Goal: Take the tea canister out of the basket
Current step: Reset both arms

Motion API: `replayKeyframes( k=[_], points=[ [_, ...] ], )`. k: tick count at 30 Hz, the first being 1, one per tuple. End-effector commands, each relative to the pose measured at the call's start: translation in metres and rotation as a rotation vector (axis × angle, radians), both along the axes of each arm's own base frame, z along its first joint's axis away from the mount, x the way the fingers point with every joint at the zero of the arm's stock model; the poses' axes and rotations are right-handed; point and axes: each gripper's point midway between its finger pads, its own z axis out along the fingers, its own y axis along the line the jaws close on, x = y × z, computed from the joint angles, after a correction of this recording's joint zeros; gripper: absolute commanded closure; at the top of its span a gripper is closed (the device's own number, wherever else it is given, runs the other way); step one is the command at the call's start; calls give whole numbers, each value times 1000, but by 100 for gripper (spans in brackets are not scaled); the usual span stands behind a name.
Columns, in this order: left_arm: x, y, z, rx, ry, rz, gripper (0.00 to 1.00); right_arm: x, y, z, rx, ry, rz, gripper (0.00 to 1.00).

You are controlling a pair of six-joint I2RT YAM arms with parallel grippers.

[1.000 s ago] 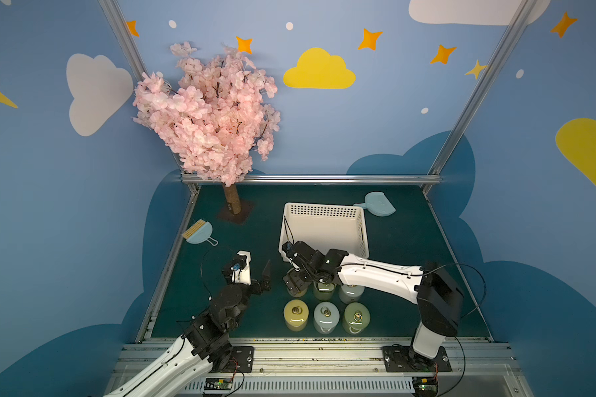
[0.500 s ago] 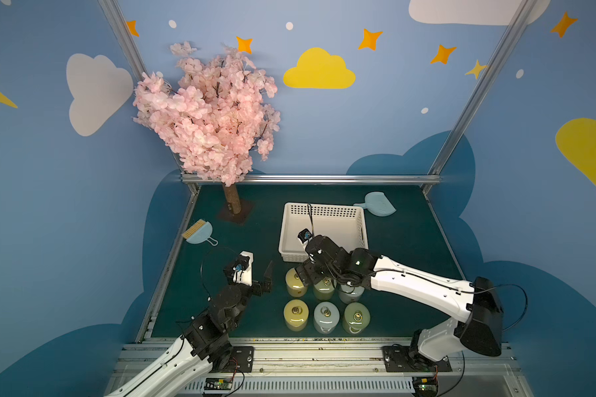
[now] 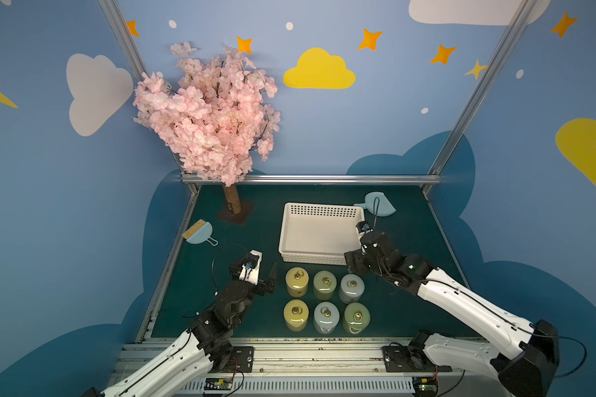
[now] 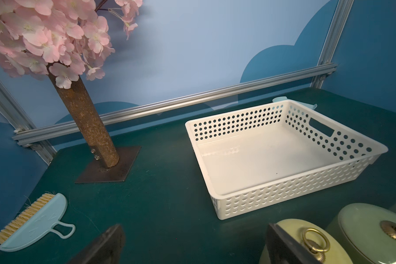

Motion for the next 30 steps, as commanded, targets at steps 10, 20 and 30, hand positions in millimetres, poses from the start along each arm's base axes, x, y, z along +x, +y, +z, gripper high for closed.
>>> replayKeyframes(
  k=[10, 20, 30],
  points=[
    [25, 28, 30, -56, -68, 131, 0, 14, -79, -8, 84, -74, -191, 1],
    [57, 60, 20, -29, -50, 220, 0, 27, -115, -7, 83, -212, -309, 2],
    [99, 107, -40, -93, 92, 283, 0, 42, -123, -12, 124, -247, -288, 1]
  ],
)
